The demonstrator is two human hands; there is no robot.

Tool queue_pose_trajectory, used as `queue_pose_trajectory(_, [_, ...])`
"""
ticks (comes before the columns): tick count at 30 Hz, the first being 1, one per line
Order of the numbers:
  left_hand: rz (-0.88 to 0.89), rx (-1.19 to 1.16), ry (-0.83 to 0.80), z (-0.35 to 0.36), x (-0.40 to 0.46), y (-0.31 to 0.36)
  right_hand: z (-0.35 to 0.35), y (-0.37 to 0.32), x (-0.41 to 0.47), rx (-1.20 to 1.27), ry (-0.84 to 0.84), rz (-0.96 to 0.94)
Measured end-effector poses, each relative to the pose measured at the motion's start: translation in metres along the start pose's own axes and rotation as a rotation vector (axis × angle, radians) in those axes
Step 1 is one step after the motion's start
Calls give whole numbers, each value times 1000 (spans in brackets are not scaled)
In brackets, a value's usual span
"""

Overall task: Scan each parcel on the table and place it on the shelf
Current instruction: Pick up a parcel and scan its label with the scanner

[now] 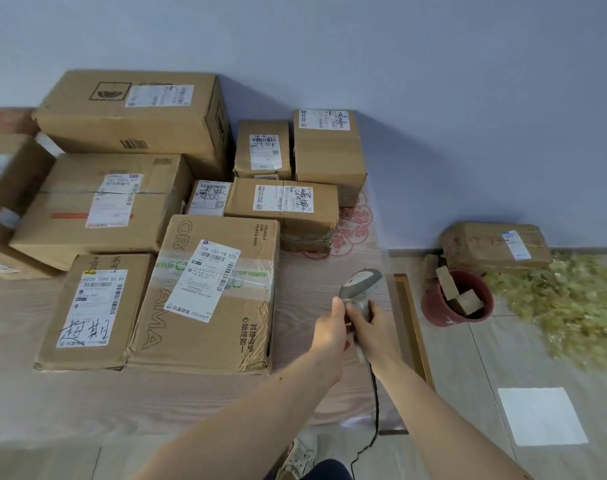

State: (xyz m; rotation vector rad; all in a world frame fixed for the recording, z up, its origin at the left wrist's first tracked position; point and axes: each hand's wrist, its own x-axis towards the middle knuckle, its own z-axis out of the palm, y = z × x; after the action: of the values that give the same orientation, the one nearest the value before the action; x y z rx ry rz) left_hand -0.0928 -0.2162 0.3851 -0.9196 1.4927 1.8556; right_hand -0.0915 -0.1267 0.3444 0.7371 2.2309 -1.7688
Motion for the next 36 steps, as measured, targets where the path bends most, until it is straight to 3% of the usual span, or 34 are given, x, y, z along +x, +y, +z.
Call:
queue_pose_trajectory(11, [205,-158,147,-36,-57,54,42,-87,-37,33,-130,-179])
queue_pose_trajectory(19, [384,-140,141,-102,-110,75,93,-133,-96,149,-49,-190])
queue_pose_trajectory(23, [420,-115,52,-149,-116,83,130,-144,-120,175,28,-152])
queue_pose_trajectory(26, [480,-35,47,-190,-111,87,156,-144,-136,147,109,-152])
queue_pose_trajectory(32, [690,295,285,-267,-67,78,199,-132,-155,160,177,-63])
queue_pose_trajectory(36, [722,452,264,-296,-51,75,218,-130,-161,264,196,-29])
